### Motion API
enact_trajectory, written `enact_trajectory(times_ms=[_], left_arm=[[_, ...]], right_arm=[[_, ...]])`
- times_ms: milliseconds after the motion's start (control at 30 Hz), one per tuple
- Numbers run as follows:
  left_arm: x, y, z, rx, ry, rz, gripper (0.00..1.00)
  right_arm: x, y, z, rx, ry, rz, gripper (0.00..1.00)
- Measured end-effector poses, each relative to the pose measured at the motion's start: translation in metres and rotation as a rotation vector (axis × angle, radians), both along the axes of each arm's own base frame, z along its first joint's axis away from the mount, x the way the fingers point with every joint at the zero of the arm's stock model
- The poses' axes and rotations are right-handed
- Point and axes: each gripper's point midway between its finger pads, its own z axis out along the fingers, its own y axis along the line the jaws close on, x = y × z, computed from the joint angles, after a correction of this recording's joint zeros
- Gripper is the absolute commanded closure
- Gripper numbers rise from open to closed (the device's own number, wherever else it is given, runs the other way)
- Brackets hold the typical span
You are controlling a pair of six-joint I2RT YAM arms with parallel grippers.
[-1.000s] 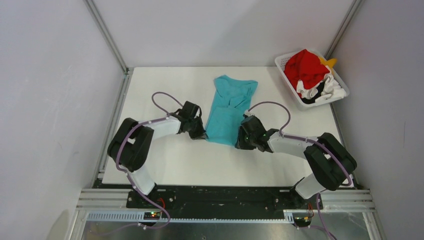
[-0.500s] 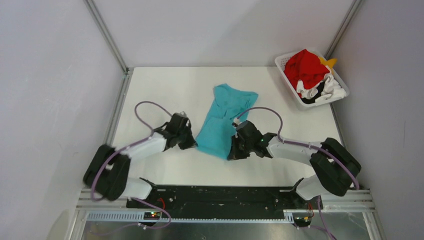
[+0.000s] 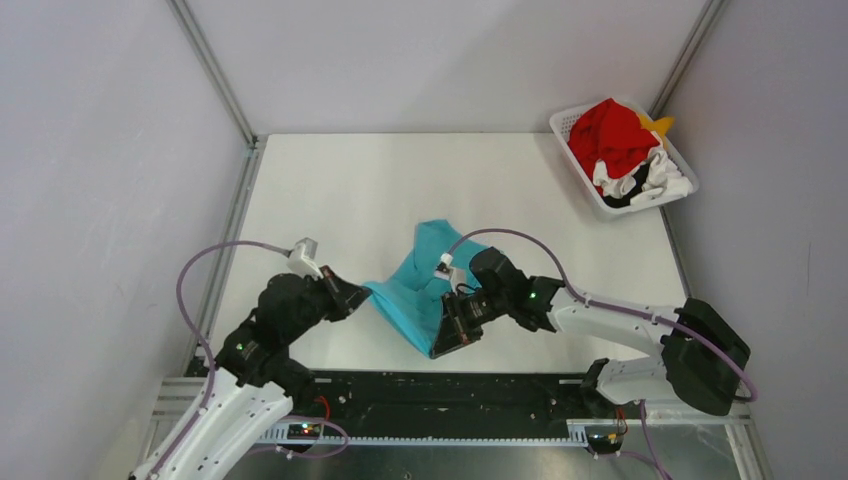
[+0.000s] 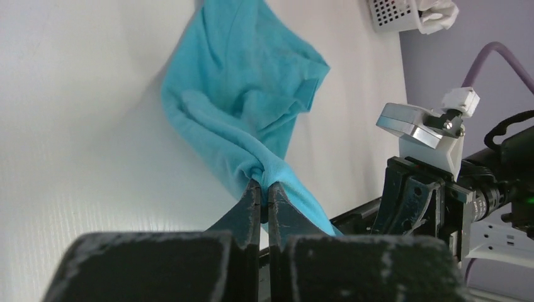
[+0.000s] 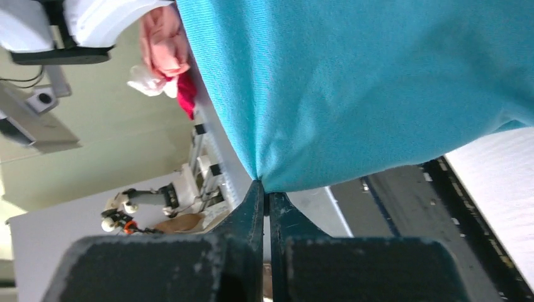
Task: Fold and stack the t-shirts
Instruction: Fold the long partially folded tshirt into a neat square, then smooth out wrinkles on the folded tshirt
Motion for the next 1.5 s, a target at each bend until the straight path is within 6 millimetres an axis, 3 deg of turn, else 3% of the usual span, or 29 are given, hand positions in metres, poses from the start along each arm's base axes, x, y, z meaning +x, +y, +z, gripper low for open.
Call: enact_trajectory(times_ms=[133,267,467,733,867,1033,1067,1100,1133,1167,1200,1233,1267,1333,1500], left_arm=[[-0.002,0.001,0.014,0.003,-0.009,-0.004,1.0],[0.012,-0.004,0.02,0.039,0.035,0.006,1.0],[0.059,-0.028,0.029,0.09,0.085,0.013,1.0],[0.137,-0.076,0.032,0.159,0.116,-0.032,1.0],[0.167,-0.094,0.023,0.192,0.126,-0.055,1.0],[0.191,-0.104,-0.012,0.235,0.194,-0.072,1.0],[0.196,-0.105,-0.018,0.24,0.207,-0.075,1.0],[0.2,-0.107,-0.025,0.244,0.22,-0.081,1.0],[0.204,-0.11,-0.031,0.246,0.234,-0.088,0.94],[0.207,-0.113,-0.036,0.248,0.245,-0.093,0.86],[0.211,-0.116,-0.041,0.248,0.255,-0.101,0.64],[0.215,-0.118,-0.047,0.254,0.262,-0.105,0.46],[0.22,-0.119,-0.051,0.261,0.265,-0.111,0.14],[0.229,-0.12,-0.057,0.265,0.269,-0.111,0.02],[0.238,-0.119,-0.053,0.251,0.259,-0.117,0.0]], right_arm=[[-0.002,-0.002,0.018,0.048,0.032,0.001,1.0],[0.02,-0.016,0.025,0.047,0.048,-0.082,1.0],[0.089,-0.06,0.021,0.009,0.075,-0.339,1.0],[0.147,-0.101,0.016,0.03,0.107,-0.534,1.0],[0.169,-0.113,-0.003,0.027,0.183,-0.584,1.0],[0.19,-0.121,-0.022,0.039,0.258,-0.627,0.99],[0.193,-0.123,-0.026,0.037,0.273,-0.635,0.98],[0.196,-0.124,-0.031,0.033,0.288,-0.643,0.87],[0.198,-0.125,-0.036,0.029,0.302,-0.651,0.79],[0.201,-0.127,-0.041,0.024,0.317,-0.663,0.63],[0.203,-0.128,-0.045,0.02,0.33,-0.674,0.49],[0.207,-0.131,-0.05,0.014,0.339,-0.684,0.45],[0.209,-0.133,-0.053,0.008,0.357,-0.699,0.36],[0.217,-0.139,-0.06,-0.007,0.366,-0.738,0.27],[0.242,-0.154,-0.056,-0.045,0.292,-0.845,0.03]])
